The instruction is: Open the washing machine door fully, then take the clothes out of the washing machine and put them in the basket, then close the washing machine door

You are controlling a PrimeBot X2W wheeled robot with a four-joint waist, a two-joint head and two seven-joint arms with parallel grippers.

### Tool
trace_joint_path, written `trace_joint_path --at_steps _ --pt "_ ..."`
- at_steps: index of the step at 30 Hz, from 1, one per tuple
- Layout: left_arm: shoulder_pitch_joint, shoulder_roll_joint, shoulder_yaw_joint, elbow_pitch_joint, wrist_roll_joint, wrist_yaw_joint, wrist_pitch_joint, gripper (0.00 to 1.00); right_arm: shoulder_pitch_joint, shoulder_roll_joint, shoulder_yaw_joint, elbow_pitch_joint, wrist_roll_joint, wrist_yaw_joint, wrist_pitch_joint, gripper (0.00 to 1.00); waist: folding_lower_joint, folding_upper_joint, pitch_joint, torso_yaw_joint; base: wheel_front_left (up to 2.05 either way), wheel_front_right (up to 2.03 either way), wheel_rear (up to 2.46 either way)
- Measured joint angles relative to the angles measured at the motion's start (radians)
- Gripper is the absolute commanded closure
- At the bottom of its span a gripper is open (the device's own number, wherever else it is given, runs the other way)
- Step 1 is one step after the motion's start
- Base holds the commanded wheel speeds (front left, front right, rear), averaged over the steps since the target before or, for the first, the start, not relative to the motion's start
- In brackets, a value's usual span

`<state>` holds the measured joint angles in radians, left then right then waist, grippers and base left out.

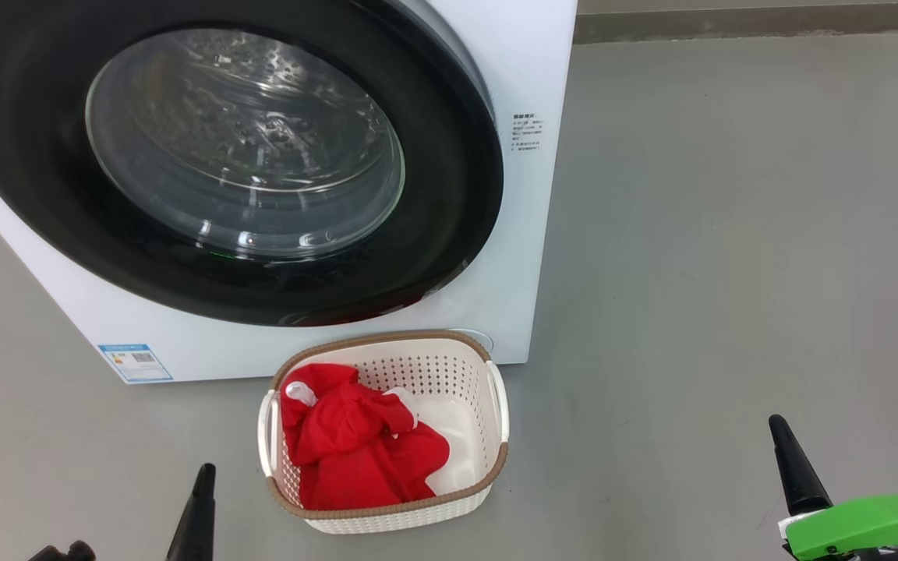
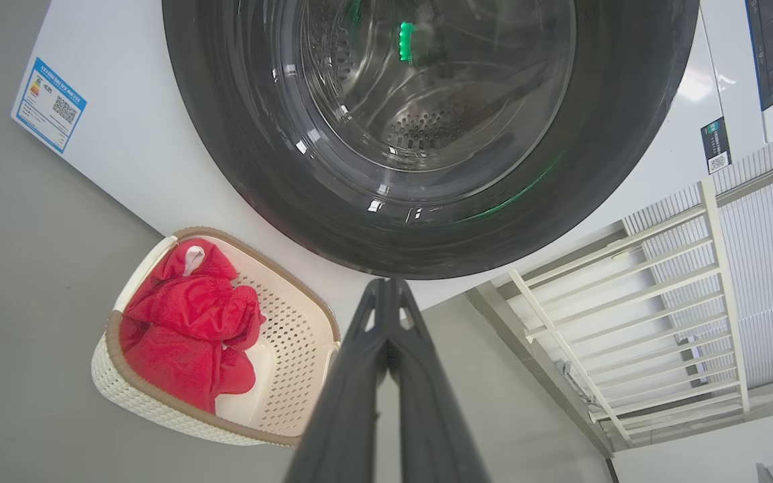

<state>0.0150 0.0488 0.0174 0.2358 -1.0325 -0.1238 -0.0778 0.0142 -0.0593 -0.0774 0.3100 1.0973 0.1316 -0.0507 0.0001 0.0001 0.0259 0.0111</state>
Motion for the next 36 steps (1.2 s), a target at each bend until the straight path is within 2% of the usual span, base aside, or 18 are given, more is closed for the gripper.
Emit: trace_joint_path --at_steps 36 --pt "-0.046 0.003 0.016 0.019 -0.389 0.000 0.104 1.00 -0.049 0.007 -0.035 -0.022 0.334 0.000 0.104 1.00 0.0000 0.0000 -0.015 -0.007 0.00 0.00 0.00"
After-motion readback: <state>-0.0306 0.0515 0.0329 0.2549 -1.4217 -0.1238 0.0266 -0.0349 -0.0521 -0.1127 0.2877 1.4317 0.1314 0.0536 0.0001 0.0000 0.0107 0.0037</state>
